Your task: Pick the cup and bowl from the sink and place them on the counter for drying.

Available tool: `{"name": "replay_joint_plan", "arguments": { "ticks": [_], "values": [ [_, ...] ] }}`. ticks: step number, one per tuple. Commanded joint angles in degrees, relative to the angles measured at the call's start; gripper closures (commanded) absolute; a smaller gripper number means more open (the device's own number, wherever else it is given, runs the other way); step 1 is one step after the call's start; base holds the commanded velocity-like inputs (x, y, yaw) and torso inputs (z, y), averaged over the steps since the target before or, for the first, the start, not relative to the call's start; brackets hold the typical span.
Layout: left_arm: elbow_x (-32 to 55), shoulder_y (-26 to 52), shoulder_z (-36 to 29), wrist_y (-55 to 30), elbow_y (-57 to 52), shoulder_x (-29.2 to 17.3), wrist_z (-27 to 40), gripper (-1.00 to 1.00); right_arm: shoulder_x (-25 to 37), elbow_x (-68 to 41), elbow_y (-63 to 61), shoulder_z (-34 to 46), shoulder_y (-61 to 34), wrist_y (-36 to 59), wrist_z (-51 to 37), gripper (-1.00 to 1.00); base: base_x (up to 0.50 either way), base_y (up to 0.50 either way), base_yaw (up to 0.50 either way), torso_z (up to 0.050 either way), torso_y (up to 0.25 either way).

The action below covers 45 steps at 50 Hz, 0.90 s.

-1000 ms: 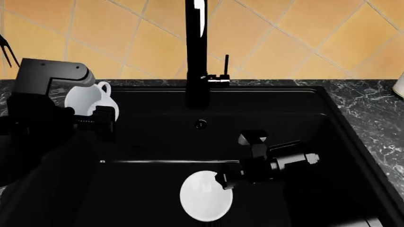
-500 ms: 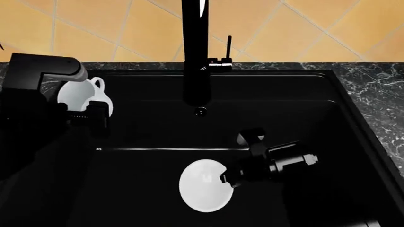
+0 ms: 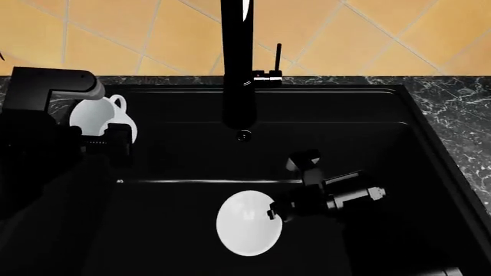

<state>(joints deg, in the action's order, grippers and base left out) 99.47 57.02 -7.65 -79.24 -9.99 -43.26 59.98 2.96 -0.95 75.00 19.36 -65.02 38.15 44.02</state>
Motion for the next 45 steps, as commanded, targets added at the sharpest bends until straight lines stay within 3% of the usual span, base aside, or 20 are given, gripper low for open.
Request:
{"name": "replay_joint_plan", "arguments": {
  "ticks": [1, 2, 16, 37, 42, 45],
  "values": [
    [-0.34, 0.05, -0.49, 1.17, 0.19, -0.16, -0.12, 1.0, 4.0, -0.2, -17.25, -1.03, 11.09, 14.98, -1.15, 1.0, 0.0, 0.0, 0.0, 0.0, 0.0],
    [-0.84, -0.15, -0.56, 1.29, 0.15, -0.11, -0.53, 1.0, 4.29, -0.25, -25.84, -0.83, 9.69, 14.65, -0.42, 1.0, 0.0, 0.0, 0.0, 0.0, 0.0],
    [-2.17, -0.47, -1.16, 2.48, 0.28, 0.03, -1.89, 1.0, 9.5, -1.4, -54.21, -2.95, 10.64, 34.86, 0.31, 1.0, 0.0, 0.0, 0.0, 0.0, 0.0],
    [-2.79, -0.96, -1.67, 4.06, -0.25, -0.05, -2.86, 1.0, 13.49, -3.24, -68.25, -4.85, 4.72, 48.44, 2.1, 1.0, 0.0, 0.0, 0.0, 0.0, 0.001],
    [-4.48, -2.29, -0.52, 5.55, -0.88, -0.56, -5.82, 1.0, 14.67, -3.83, -70.84, -5.28, 3.16, 51.74, 2.1, 1.0, 0.0, 0.0, 0.0, 0.0, 0.0],
    [-5.11, -2.77, -0.37, 6.12, -1.24, -0.52, -6.6, 1.0, 17.6, -15.61, -70.83, -6.67, 2.57, 51.84, -7.38, 1.0, 0.0, 0.0, 0.0, 0.0, 0.0]
  ]
}}
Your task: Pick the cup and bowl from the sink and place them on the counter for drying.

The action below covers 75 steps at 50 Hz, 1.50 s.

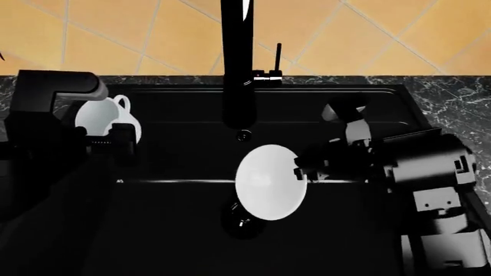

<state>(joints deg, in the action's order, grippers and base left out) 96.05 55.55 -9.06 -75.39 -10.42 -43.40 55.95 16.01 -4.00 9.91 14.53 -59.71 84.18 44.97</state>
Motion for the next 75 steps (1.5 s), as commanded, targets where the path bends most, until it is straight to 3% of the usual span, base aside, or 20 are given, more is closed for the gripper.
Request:
{"name": "replay_joint_plan", "arguments": {
  "ticks": [1, 3, 5, 12, 27, 39, 50, 65, 75],
  "values": [
    [-1.76, -1.49, 1.27, 2.35, -0.82, -0.75, -3.0, 1.0, 7.04, -21.16, -5.6, -2.5, -3.07, 5.81, -16.92, 1.0, 0.0, 0.0, 0.0, 0.0, 0.0],
    [-2.2, -1.93, 1.76, 2.83, -1.16, -1.08, -4.25, 1.0, 10.75, -38.35, -6.04, -2.58, -3.45, 5.78, -30.05, 1.0, 0.0, 0.0, 0.0, 0.0, 0.0],
    [-2.51, -2.02, 2.02, 3.35, -1.54, -0.97, -4.65, 1.0, 12.71, -47.93, -6.17, -3.47, -3.51, 5.73, -36.78, 1.0, 0.0, 0.0, 0.0, 0.0, 0.0],
    [-3.31, -2.16, 1.25, 3.73, -0.97, -0.38, -4.98, 1.0, 15.66, -59.86, -7.84, -7.26, 0.83, 5.47, -47.5, 1.0, 0.0, 0.0, 0.0, 0.0, 0.231],
    [-3.4, -2.17, 0.91, 4.28, -0.56, -0.62, -5.3, 1.0, 19.22, -75.19, -8.0, -11.72, 4.44, 4.52, -62.63, 1.0, 0.0, 0.0, 0.0, 0.0, 0.249],
    [-4.07, -1.6, 0.5, 4.72, -0.41, -0.75, -5.74, 1.0, 20.7, -79.97, -7.33, -11.71, 5.47, 3.12, -66.8, 1.0, 0.0, 0.0, 0.0, 0.0, 0.248],
    [-4.01, -1.51, 0.04, 4.76, 0.26, -1.15, -4.78, 1.0, 23.6, -90.3, -6.98, -18.57, 4.6, 0.71, -78.56, 1.0, 0.0, 0.0, 0.0, 0.0, 0.044],
    [-5.14, -1.02, -1.12, 4.83, 1.31, -1.16, -5.96, 1.0, 38.45, -114.34, -11.81, -26.28, 9.5, -4.72, -98.61, 1.0, 0.0, 0.0, 0.0, 0.0, 0.0],
    [-4.96, -1.08, -1.27, 5.38, 0.71, -0.89, -5.58, 1.0, 46.72, -122.86, -13.82, -34.89, 18.63, -7.89, -104.04, 1.0, 0.0, 0.0, 0.0, 0.0, 0.0]
  ]
}}
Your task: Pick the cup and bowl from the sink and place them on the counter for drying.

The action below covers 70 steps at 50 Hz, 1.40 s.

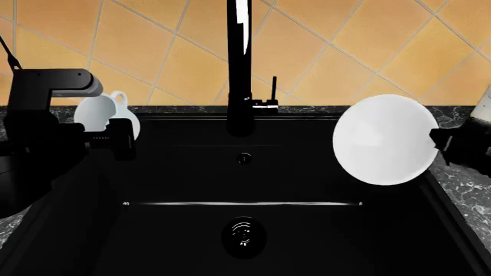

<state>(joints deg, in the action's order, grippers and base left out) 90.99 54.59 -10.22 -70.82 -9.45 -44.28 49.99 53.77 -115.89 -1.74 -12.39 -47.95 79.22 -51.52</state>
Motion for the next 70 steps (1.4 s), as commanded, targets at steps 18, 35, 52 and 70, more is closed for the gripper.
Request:
{"name": "replay_joint_plan", "arguments": {
  "ticks": [18, 35, 52, 70],
  "values": [
    [-1.42, -2.22, 0.02, 2.58, 0.12, -0.5, -0.93, 1.0, 23.88, -14.1, 9.1, -21.29, 12.8, 0.3, -13.88, 1.0, 0.0, 0.0, 0.0, 0.0, 0.001],
    [0.2, -3.45, 0.47, 2.94, -1.43, -1.29, 0.76, 1.0, 16.11, 4.11, 11.43, -42.2, 15.41, 8.85, -19.48, 1.0, 0.0, 0.0, 0.0, 0.0, 0.0],
    [-0.03, -4.88, 0.92, 4.5, -1.93, -1.26, 0.25, 1.0, 5.56, 26.23, 5.96, -46.95, 25.19, 5.53, -5.63, 1.0, 0.0, 0.0, 0.0, 0.0, 0.001],
    [1.83, -4.85, 1.18, 4.47, -2.3, -2.07, 1.59, 1.0, -1.36, 40.47, 5.78, -54.57, 37.57, -3.41, 7.01, 1.0, 0.0, 0.0, 0.0, 0.0, 0.001]
  ]
}}
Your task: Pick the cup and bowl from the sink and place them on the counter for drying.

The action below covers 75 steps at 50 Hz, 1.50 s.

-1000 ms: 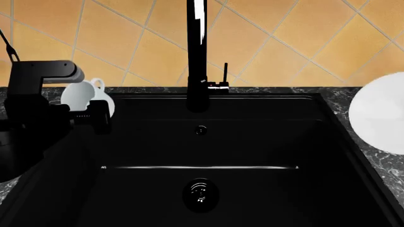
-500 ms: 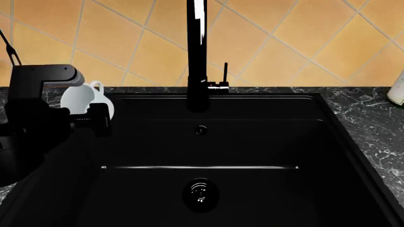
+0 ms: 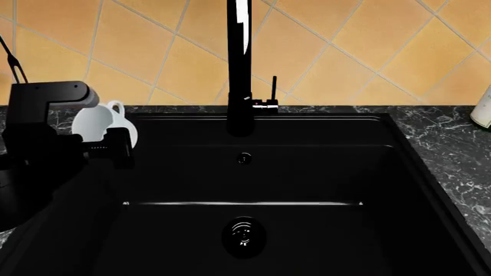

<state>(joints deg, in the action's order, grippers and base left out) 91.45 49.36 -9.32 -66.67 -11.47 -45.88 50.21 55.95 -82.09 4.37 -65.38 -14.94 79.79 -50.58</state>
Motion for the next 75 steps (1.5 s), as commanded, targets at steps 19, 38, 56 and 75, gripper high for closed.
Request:
{"name": "replay_joint_plan", "arguments": {
  "ticks": [19, 38, 56, 75],
  "values": [
    [4.32, -0.7, 0.88, 0.8, -0.86, -1.1, 3.26, 1.0, -6.71, 11.0, 0.25, -2.6, 12.44, -6.53, 12.51, 1.0, 0.0, 0.0, 0.0, 0.0, 0.0],
    [4.35, -0.62, 0.51, 1.08, -0.89, -1.46, 3.31, 1.0, -3.16, 11.83, -4.52, -2.62, 9.27, -12.73, 14.89, -1.0, 0.0, 0.0, 0.0, 0.0, 0.0],
    [4.09, -0.3, -0.09, 1.46, -0.21, -1.26, 3.24, 1.0, 6.47, 8.88, -9.62, 25.5, -3.97, -19.28, 24.76, -1.0, 0.0, 0.0, 0.0, 0.0, 0.001],
    [2.5, -1.85, -0.49, 2.3, -0.35, -1.45, 1.22, 1.0, 6.62, 6.69, -17.17, 62.0, -35.21, -18.2, 33.36, -1.0, 0.0, 0.0, 0.0, 0.0, 0.001]
  ]
}}
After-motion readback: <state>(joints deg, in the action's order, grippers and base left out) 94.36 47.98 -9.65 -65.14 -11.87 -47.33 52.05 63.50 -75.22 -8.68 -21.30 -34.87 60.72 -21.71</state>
